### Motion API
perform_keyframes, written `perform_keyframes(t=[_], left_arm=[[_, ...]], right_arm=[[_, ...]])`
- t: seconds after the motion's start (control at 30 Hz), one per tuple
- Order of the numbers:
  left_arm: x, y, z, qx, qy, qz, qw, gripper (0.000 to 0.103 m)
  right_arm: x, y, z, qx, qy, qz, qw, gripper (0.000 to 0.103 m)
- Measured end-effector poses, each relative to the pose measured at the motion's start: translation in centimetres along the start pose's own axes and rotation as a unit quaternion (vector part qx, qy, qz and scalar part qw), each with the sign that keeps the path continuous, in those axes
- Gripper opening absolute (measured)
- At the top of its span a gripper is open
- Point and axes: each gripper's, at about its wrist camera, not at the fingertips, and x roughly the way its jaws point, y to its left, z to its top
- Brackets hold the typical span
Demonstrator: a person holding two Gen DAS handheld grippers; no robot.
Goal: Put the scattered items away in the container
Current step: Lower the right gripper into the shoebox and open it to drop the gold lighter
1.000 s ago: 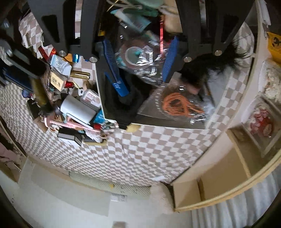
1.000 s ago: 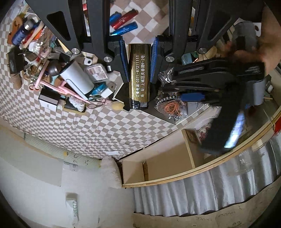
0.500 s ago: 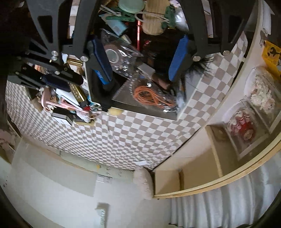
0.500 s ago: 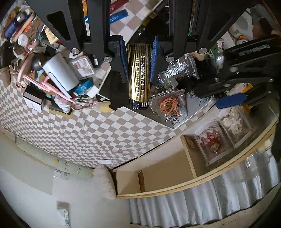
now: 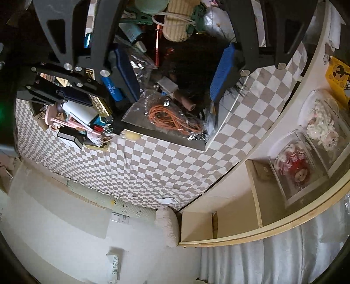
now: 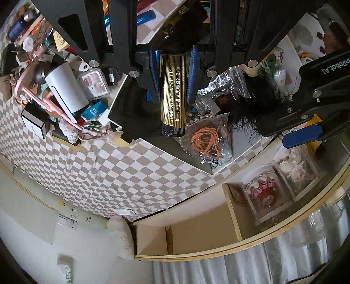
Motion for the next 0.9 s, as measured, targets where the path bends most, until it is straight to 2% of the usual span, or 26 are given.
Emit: perform_keyframes(t=[0.23,0.27,0.3,0.33,0.53,0.7,0.8,0.83,0.9], left_arm=[[0.3,0.6,-0.2,-0.006,0.002,0.009,0.9999,0.068],[0.3,0.6,-0.2,-0.006,0.001,0.012,0.9999,0.072],[0.3,0.6,-0.2,-0.006,-0.001,0.015,0.9999,0.082],[0.2,0.5,-0.2,-0.005,-0.005,0.017,0.9998,0.086],[-0.1,0.4,-0.3,-0.004,-0.014,0.023,0.9996,0.087],[0.1,0.2,-0.5,-0.003,-0.01,0.025,0.9996,0.087],[0.3,0.0,-0.6,-0.006,-0.006,0.019,0.9998,0.102],[0.3,0.0,-0.6,-0.006,-0.007,0.019,0.9998,0.103],[0.3,-0.1,-0.7,-0.008,-0.011,0.021,0.9997,0.103]], right_arm=[[0.4,0.5,-0.1,-0.002,0.007,0.001,1.0,0.025],[0.4,0.4,-0.1,0.001,0.007,0.002,1.0,0.025],[0.4,0.3,-0.1,0.004,0.008,0.002,1.0,0.025],[0.4,0.2,-0.1,0.006,0.009,0.002,1.0,0.025],[0.3,0.2,-0.5,-0.009,0.01,-0.016,1.0,0.025],[0.3,0.1,-1.1,-0.008,0.012,-0.013,1.0,0.025],[0.0,-0.1,-1.5,-0.011,0.006,-0.011,1.0,0.025],[-0.1,-0.1,-1.6,-0.012,0.004,-0.011,1.0,0.026],[-0.4,-0.3,-1.8,-0.013,-0.005,-0.017,1.0,0.051]])
